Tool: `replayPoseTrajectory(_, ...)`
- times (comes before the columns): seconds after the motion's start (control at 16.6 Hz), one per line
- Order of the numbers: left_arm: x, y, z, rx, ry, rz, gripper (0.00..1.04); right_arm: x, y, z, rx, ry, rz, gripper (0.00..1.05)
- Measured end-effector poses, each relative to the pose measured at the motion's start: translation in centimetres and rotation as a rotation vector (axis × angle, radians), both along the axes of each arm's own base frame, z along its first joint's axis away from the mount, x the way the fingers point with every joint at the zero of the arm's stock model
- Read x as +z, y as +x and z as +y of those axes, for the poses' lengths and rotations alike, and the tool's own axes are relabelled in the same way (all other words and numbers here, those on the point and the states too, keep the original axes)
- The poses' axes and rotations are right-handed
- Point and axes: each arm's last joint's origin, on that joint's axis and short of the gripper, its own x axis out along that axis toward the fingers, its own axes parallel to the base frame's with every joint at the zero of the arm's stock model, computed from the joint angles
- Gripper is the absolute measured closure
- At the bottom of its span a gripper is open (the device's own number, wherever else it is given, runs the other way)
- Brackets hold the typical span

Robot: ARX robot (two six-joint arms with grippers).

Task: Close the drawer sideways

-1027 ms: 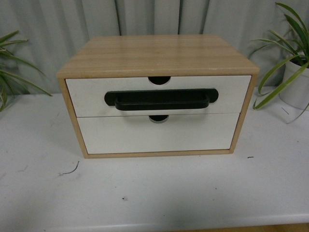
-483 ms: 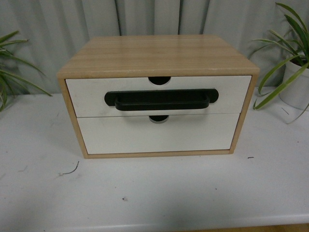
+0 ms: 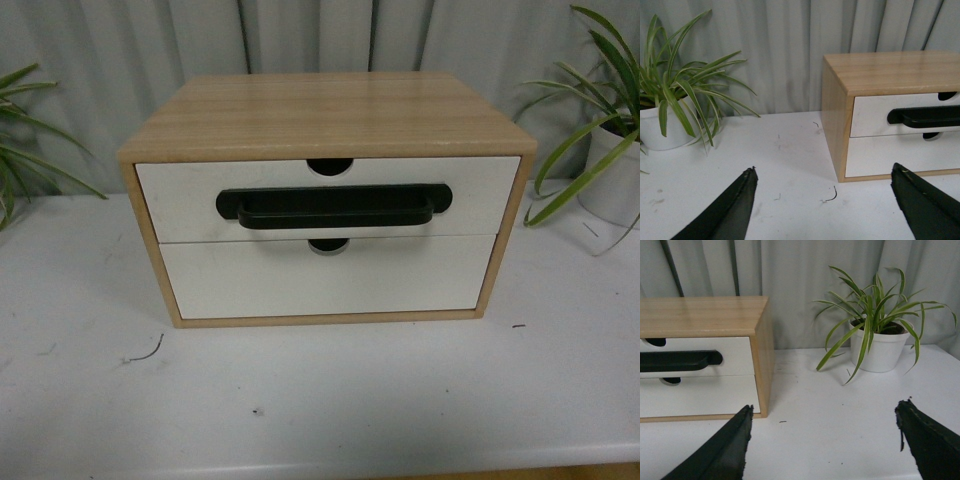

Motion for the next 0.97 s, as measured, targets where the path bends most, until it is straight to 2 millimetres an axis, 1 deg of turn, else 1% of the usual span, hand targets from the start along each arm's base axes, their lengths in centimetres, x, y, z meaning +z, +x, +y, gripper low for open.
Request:
replayPoseTrajectory(0.06,0.0,0.0,0.0,0.0,0.0,0.0,0.12,0.0,0.0,0.0,0.0,0.0,0.0,0.11)
replayPoseTrajectory(0.12,0.0,0.0,0.0,0.0,0.001,0.0,0.05,0.0,0.0,0.0,0.0,0.001,0.0,0.05)
replayPoseTrajectory(0.18,0.0,0.0,0.0,0.0,0.0,0.0,0.07,0.0,0.0,0.0,0.0,0.0,0.0,0.07)
replayPoseTrajectory(0.97,0.0,0.0,0.0,0.0,0.0,0.0,0.07,0.0,0.0,0.0,0.0,0.0,0.0,0.06)
